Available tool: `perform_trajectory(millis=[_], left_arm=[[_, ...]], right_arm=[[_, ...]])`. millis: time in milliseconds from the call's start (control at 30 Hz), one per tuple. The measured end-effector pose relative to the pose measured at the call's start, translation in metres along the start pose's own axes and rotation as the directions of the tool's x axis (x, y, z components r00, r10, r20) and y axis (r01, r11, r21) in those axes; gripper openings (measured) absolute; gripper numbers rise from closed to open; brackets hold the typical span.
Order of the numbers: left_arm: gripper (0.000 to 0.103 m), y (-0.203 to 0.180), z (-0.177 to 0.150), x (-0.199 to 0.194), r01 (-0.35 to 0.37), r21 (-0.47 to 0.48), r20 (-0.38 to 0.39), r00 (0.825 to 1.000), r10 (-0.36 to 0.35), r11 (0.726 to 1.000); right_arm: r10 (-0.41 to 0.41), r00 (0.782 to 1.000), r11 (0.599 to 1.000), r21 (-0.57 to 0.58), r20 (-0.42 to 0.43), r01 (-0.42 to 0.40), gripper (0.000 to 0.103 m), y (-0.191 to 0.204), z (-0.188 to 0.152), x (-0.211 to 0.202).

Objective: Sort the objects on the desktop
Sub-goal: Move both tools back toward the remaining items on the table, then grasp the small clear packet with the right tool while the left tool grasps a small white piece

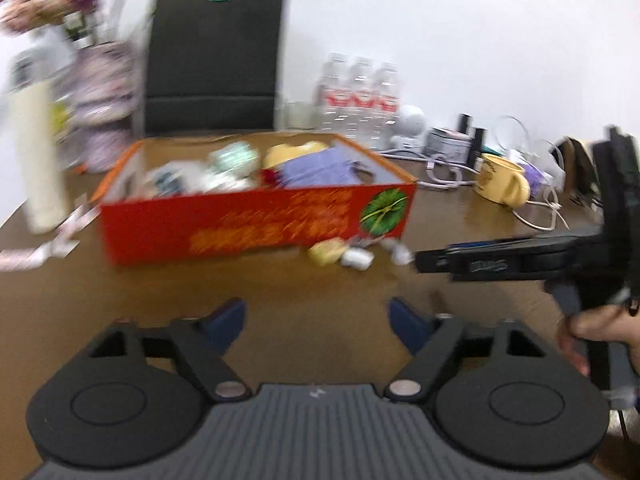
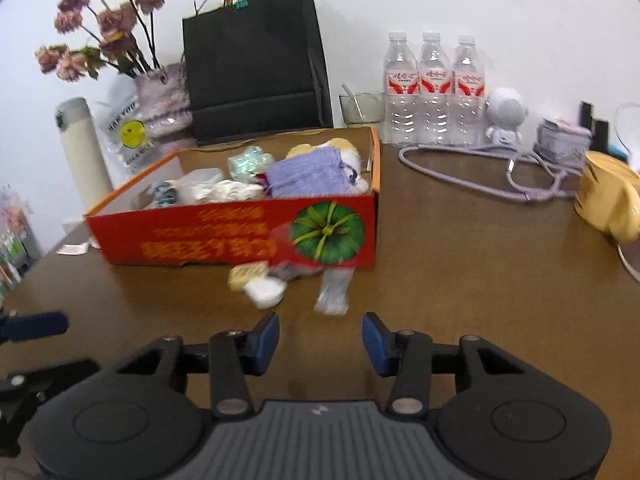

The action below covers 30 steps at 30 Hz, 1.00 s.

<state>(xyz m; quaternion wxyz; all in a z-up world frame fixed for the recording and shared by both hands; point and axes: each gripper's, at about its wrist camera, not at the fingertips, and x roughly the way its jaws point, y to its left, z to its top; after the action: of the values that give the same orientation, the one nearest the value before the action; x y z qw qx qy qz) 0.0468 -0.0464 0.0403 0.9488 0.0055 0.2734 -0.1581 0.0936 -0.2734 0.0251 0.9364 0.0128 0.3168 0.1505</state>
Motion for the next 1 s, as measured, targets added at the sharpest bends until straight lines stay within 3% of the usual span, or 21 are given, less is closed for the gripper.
perform_trajectory(millis=[133, 200, 267, 300, 400, 567, 667, 767, 1000], left_arm=[[0.061, -0.011, 0.018, 0.044, 0.068, 0.068, -0.038, 0.997, -0.065, 0.995], [0.059, -0.015, 0.022, 0.063, 0.079, 0.086, -0.055, 0.996, -0.074, 0.993], [0.051, -0.018, 0.024, 0.078, 0.08, 0.081, -0.066, 0.995, -0.075, 0.993], [0.045, -0.02, 0.025, 0.084, 0.089, 0.086, -0.07, 0.994, -0.083, 0.992], [0.044, -0.025, 0.027, 0.099, 0.076, 0.124, -0.072, 0.995, -0.068, 0.989], [0.043, -0.029, 0.027, 0.113, 0.093, 0.157, -0.093, 0.993, -0.079, 0.983], [0.033, -0.03, 0.025, 0.119, 0.119, 0.119, -0.128, 0.986, -0.104, 0.986], [0.031, -0.035, 0.023, 0.118, 0.095, 0.146, -0.114, 0.99, -0.079, 0.985], [0.027, -0.03, 0.022, 0.112, 0.074, 0.103, -0.11, 0.992, -0.063, 0.992]], right_arm=[[0.018, 0.999, 0.999, -0.046, -0.03, -0.019, 0.036, -0.006, 0.017, 0.031], [0.018, 0.999, 0.998, -0.066, -0.029, -0.019, 0.036, -0.008, 0.02, 0.037], [0.026, 0.999, 0.998, -0.058, -0.034, -0.028, 0.036, -0.01, 0.022, 0.044], [0.031, 0.999, 0.998, -0.055, -0.038, -0.033, 0.034, -0.011, 0.023, 0.048], [0.032, 0.998, 0.998, -0.053, -0.045, -0.034, 0.02, -0.016, 0.023, 0.057], [0.064, 0.996, 0.996, -0.062, -0.059, -0.068, 0.02, -0.023, 0.022, 0.054], [0.068, 0.996, 0.995, -0.066, -0.06, -0.072, 0.02, -0.025, 0.02, 0.052], [0.056, 0.996, 0.995, -0.074, -0.063, -0.061, 0.02, -0.022, 0.02, 0.049], [0.077, 0.996, 0.994, -0.071, -0.054, -0.081, 0.023, -0.028, 0.011, 0.038]])
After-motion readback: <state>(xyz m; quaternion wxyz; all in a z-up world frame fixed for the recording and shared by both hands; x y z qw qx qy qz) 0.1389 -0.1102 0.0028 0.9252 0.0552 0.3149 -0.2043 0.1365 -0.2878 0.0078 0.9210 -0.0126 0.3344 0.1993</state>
